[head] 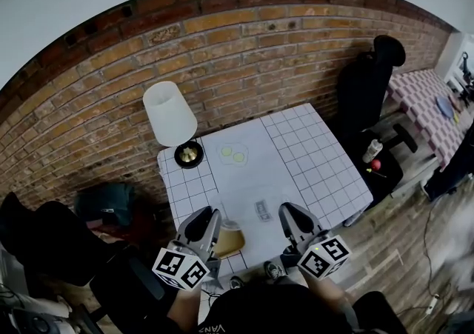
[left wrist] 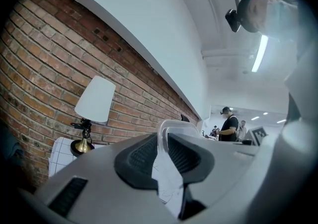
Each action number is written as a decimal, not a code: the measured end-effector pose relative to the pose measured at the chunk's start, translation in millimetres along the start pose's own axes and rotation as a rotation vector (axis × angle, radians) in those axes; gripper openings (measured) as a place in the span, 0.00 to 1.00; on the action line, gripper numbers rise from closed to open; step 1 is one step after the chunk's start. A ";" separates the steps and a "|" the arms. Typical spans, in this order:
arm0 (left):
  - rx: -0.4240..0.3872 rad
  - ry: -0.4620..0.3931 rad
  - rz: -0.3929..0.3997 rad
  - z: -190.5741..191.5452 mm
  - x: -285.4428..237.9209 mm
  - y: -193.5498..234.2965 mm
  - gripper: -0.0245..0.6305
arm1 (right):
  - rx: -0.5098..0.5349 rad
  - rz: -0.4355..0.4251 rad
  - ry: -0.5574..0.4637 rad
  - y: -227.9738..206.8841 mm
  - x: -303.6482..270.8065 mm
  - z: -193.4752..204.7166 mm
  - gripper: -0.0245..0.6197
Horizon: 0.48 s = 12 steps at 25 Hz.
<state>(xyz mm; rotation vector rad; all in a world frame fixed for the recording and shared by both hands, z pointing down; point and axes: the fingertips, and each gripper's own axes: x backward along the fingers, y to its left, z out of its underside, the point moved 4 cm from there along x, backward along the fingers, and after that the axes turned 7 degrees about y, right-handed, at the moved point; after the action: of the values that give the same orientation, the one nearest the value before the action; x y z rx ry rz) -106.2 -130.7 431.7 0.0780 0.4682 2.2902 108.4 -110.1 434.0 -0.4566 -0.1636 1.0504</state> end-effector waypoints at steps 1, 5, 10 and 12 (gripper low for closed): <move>-0.004 -0.002 0.002 -0.8 -0.8 -0.7 0.15 | 0.000 0.000 -0.001 -0.5 0.3 -0.9 0.07; 0.000 -0.003 0.002 -3.1 -2.7 -3.7 0.15 | 0.002 0.001 -0.005 -1.9 1.7 -4.3 0.07; -0.003 -0.009 0.003 -3.8 -4.7 -5.3 0.15 | 0.007 0.002 -0.004 -3.7 2.2 -5.7 0.07; -0.008 -0.011 0.004 -4.1 -5.1 -5.6 0.15 | 0.008 0.002 -0.003 -4.1 2.1 -6.0 0.07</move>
<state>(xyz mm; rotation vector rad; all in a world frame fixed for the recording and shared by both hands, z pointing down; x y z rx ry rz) -99.6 -132.0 426.4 0.0879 0.4540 2.2944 114.8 -111.7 430.3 -0.4484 -0.1614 1.0528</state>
